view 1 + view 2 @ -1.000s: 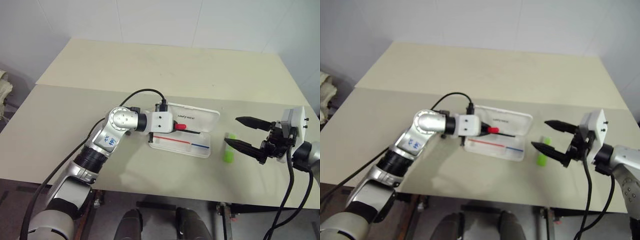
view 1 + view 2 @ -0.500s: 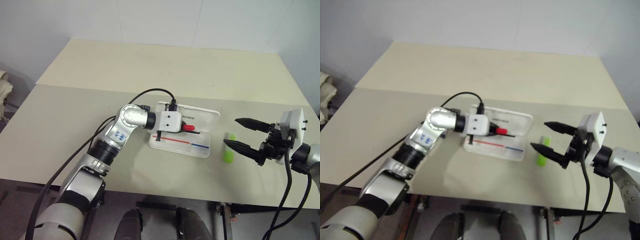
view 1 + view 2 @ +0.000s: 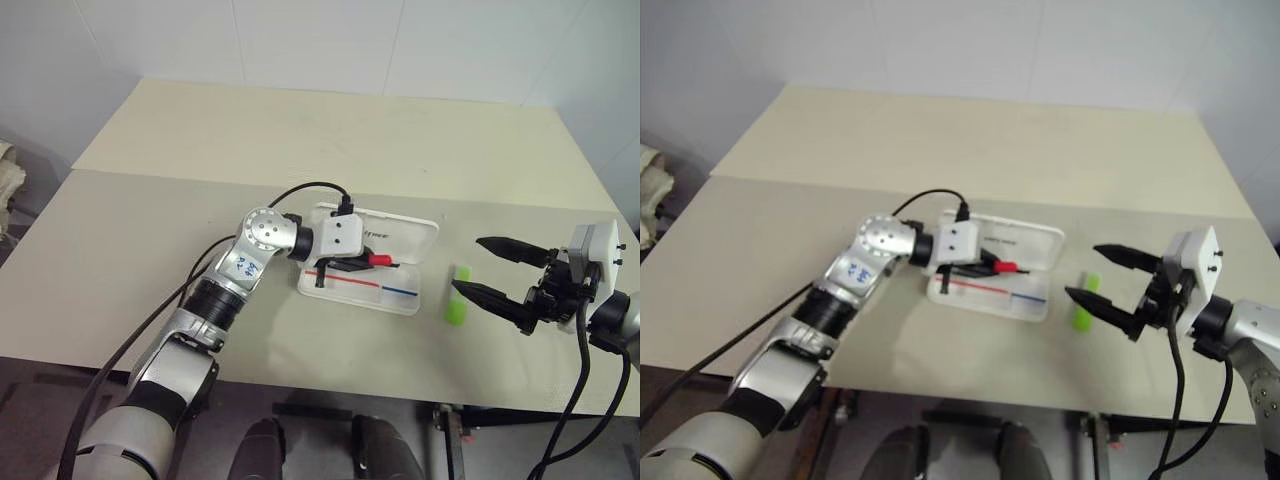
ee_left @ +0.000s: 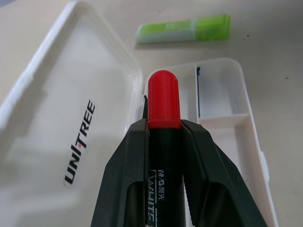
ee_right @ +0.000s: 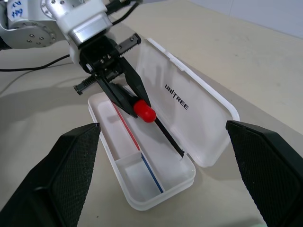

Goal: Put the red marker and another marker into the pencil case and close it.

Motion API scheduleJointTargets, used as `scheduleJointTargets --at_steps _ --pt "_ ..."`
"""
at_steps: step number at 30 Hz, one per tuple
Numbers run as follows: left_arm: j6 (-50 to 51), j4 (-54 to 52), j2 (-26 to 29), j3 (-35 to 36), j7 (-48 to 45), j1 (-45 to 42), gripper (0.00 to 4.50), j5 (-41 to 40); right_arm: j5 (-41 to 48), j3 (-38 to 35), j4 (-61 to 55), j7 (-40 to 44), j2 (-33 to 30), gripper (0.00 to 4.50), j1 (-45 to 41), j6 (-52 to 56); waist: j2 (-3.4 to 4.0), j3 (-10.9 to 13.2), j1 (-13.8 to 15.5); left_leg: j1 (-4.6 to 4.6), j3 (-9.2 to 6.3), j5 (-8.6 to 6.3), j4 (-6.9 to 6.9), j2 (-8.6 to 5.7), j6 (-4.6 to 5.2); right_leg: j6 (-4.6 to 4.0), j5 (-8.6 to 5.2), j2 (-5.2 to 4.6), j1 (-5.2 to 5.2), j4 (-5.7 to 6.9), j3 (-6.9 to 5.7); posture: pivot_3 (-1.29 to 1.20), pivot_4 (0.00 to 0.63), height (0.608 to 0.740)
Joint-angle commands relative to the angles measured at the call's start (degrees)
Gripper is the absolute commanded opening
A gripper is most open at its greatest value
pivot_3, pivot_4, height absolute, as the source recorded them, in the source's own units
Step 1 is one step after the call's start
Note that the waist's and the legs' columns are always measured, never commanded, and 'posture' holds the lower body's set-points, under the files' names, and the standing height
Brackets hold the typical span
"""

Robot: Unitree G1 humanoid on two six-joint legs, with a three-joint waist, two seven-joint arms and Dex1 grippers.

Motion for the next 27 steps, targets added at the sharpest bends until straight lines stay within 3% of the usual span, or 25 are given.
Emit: scheduleJointTargets --at_steps 1,7,19,27 --pt "-2.61 1.08 -1.31 1.00 0.33 -1.90 0.58 -0.52 1.01 -2.24 -1.76 -0.53 -0.13 4.50 0.21 -0.51 0.00 0.00 0.01 0.00 0.00 0.00 0.00 0.00 0.00 0.00 0.00 0.00 0.00 0.00 0.00 0.00 0.150 0.740" --pt "-4.37 3.88 -2.70 1.08 0.80 -2.80 0.58 -0.16 1.19 -2.35 -1.96 -0.89 -0.24 4.50 0.43 -0.47 0.00 0.00 0.01 0.00 0.00 0.00 0.00 0.00 0.00 0.00 0.00 0.00 0.00 0.00 0.00 0.00 0.150 0.740" --pt "-4.49 3.71 -3.04 1.44 0.29 -2.78 4.48 -0.65 1.16 -2.07 -1.91 -1.39 -0.39 4.50 0.27 -0.62 0.00 0.00 0.00 0.00 0.00 0.00 0.00 0.00 0.00 0.00 0.00 0.00 0.00 0.00 0.00 0.00 0.150 0.740" --pt "2.81 -8.85 -1.18 1.94 -3.41 1.14 4.48 -3.89 1.20 -2.08 -1.76 -1.10 -0.62 4.50 0.35 -0.49 0.00 0.00 -0.04 0.00 0.00 0.00 -0.01 0.00 0.00 0.00 0.00 0.00 0.00 0.01 0.00 0.00 0.150 0.740"
